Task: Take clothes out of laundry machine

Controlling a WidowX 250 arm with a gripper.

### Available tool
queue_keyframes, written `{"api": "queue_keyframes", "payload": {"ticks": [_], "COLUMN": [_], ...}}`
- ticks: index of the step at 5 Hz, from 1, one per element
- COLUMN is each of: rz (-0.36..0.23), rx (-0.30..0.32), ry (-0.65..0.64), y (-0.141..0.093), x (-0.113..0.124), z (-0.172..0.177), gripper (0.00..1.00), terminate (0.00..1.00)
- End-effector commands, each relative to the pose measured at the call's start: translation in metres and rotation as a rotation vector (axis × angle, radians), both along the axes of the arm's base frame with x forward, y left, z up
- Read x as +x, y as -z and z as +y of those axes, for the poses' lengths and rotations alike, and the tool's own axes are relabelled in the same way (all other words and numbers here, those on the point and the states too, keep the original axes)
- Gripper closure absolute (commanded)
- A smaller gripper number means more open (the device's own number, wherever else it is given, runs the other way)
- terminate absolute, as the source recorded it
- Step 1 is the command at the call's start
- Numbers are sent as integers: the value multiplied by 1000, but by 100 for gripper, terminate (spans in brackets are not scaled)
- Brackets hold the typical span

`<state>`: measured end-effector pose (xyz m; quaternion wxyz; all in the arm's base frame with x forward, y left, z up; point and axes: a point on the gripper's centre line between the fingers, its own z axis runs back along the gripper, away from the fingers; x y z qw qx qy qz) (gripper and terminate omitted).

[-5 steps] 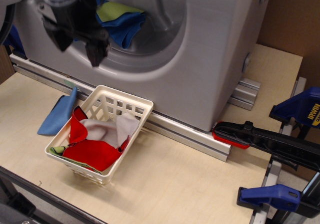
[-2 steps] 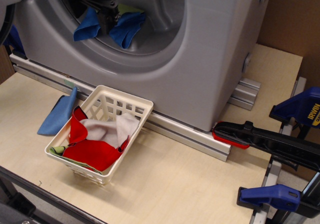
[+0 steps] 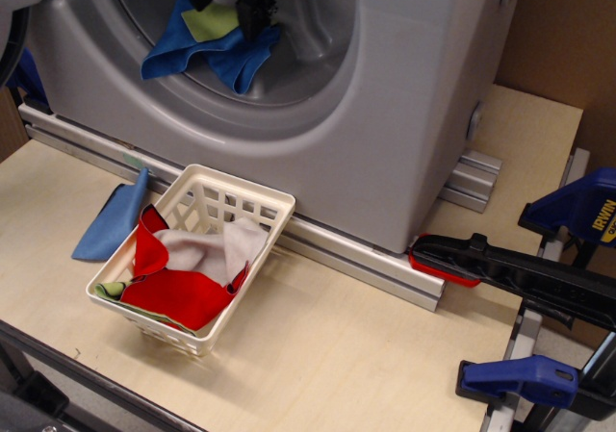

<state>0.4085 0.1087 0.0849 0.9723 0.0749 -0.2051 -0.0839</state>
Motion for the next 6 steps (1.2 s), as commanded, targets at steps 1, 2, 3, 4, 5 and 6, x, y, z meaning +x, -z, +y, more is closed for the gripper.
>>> {"api": "queue_keyframes", "payload": {"ticks": [1,2,3,4,5,6], "rz": [64,68,100,102,85,49], "rx": [31,0,-2,27,44,51], "ry": [-7,-33,-60,-62,-55,-48], "y": [4,11,20,23,27,23], "x": [29,18,8,-10,-28,-40], "z": [-1,6,9,5,5,4], "gripper": [0,0,100,100,100,100], "terminate": [0,0,0,0,0,0]}}
